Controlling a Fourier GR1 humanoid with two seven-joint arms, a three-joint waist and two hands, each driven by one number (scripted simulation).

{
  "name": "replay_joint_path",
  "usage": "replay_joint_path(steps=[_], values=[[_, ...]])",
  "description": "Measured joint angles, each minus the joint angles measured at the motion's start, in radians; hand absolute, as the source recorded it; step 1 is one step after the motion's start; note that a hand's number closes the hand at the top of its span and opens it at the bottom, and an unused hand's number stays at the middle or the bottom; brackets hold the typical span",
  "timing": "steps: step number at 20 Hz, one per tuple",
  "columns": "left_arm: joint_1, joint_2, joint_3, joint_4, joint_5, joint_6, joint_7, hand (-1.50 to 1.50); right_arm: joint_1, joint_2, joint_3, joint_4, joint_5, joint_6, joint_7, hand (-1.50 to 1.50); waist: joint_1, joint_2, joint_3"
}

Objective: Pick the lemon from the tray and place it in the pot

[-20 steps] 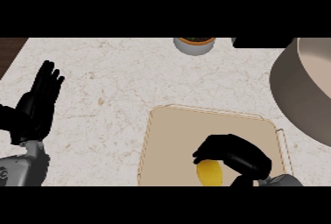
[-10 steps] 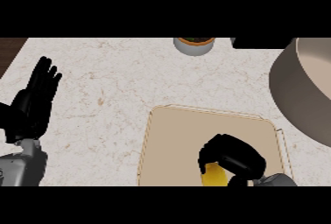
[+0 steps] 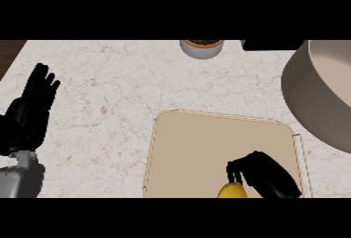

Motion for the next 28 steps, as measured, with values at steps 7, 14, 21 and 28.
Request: replay_joint_path(steps=[7,14,21,28], values=[[0.009,-0.003,0.004,0.006,-0.003,-0.007,-0.015,0.00,0.099,0.105,-0.039,-0.317,-0.016,0.004,0.213,1.50,-0.002,0.003,0.006],[0.007,-0.008,0.002,0.009,-0.005,-0.010,-0.014,0.00,0.080,0.187,-0.201,-0.545,-0.054,-0.093,0.315,1.50,0.001,0.005,0.007],[-0.001,-0.020,-0.003,0.016,-0.012,-0.011,-0.026,0.00,-0.089,0.166,-0.477,-0.542,-0.101,-0.088,0.378,1.50,0.012,0.008,0.008],[0.012,-0.030,-0.010,-0.004,-0.016,-0.015,-0.015,0.00,-0.243,0.068,-0.769,-0.432,-0.364,-0.026,0.395,1.50,0.019,0.009,0.008]])
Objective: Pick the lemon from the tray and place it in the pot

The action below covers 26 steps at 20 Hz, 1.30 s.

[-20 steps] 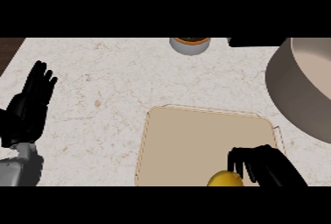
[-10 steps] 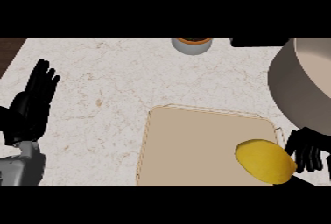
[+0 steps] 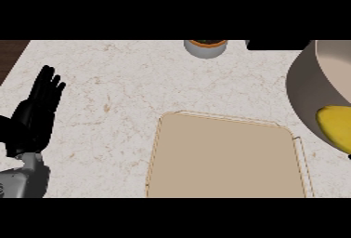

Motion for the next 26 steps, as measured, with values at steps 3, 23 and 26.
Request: replay_joint_path(steps=[3,23,26], values=[[0.008,-0.007,-0.004,0.006,-0.007,-0.005,-0.015,0.00,-0.062,-0.059,-0.084,0.116,-0.071,-0.006,-0.017,1.50,0.003,0.001,0.000],[-0.059,-0.008,0.005,0.046,-0.011,-0.020,-0.009,0.00,-0.290,-0.356,-0.111,1.059,0.260,-0.490,-0.482,1.50,0.025,0.002,-0.015],[-0.066,-0.014,-0.003,0.052,-0.020,-0.016,-0.011,0.00,-0.333,-0.380,-0.125,1.178,0.244,-0.484,-0.511,-1.50,0.028,-0.001,-0.024]])
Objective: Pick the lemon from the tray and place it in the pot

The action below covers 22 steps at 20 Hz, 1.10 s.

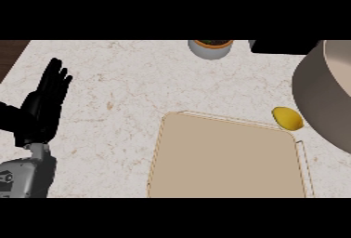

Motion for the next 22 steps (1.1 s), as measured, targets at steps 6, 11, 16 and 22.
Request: replay_joint_path(steps=[6,11,16,22], values=[[-0.006,0.003,0.006,0.007,0.007,-0.007,-0.004,0.00,-0.040,-0.019,-0.019,0.133,-0.052,0.096,-0.024,-1.50,0.004,-0.006,-0.017],[-0.001,-0.002,0.003,0.005,0.008,-0.009,-0.006,0.00,-0.073,-0.021,-0.068,0.191,-0.155,0.200,-0.091,-1.50,0.000,-0.010,-0.019],[0.006,-0.004,0.001,-0.005,0.003,-0.002,-0.003,0.00,-0.105,-0.012,-0.174,0.231,-0.301,0.261,-0.151,-1.50,-0.005,-0.013,-0.018],[0.008,-0.003,0.002,-0.020,-0.003,0.007,0.015,0.00,-0.133,-0.069,-0.296,0.318,-0.449,0.352,-0.174,-1.50,-0.008,-0.008,-0.012]])
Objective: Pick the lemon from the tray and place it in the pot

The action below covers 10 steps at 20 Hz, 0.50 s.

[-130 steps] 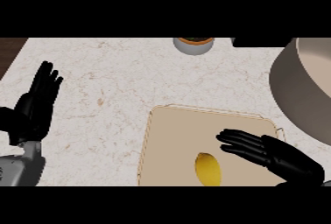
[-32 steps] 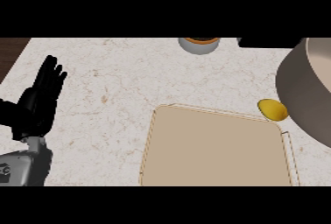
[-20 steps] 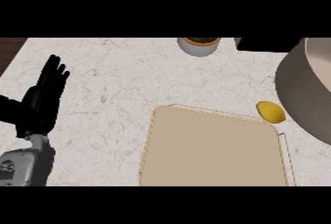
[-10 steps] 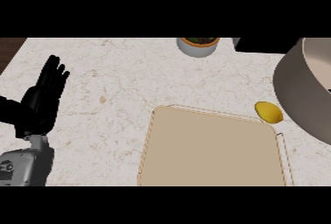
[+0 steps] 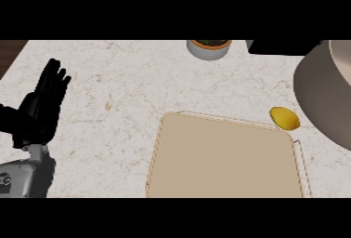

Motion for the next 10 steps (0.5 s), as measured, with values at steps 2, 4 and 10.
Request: replay_joint_path(steps=[2,4,10], values=[[0.013,-0.002,-0.001,0.001,0.001,-0.005,-0.011,0.00,-0.001,-0.047,-0.028,0.045,-0.031,0.041,-0.009,-1.50,0.001,0.004,0.004],[0.018,0.001,0.007,-0.002,0.009,-0.010,-0.012,0.00,0.013,-0.096,-0.053,0.091,-0.057,0.089,-0.029,-1.50,0.001,0.007,0.007],[0.002,-0.001,0.006,0.002,0.001,-0.001,-0.003,0.00,0.074,-0.230,-0.092,0.236,-0.094,0.211,-0.127,-1.50,-0.001,0.015,0.021]])
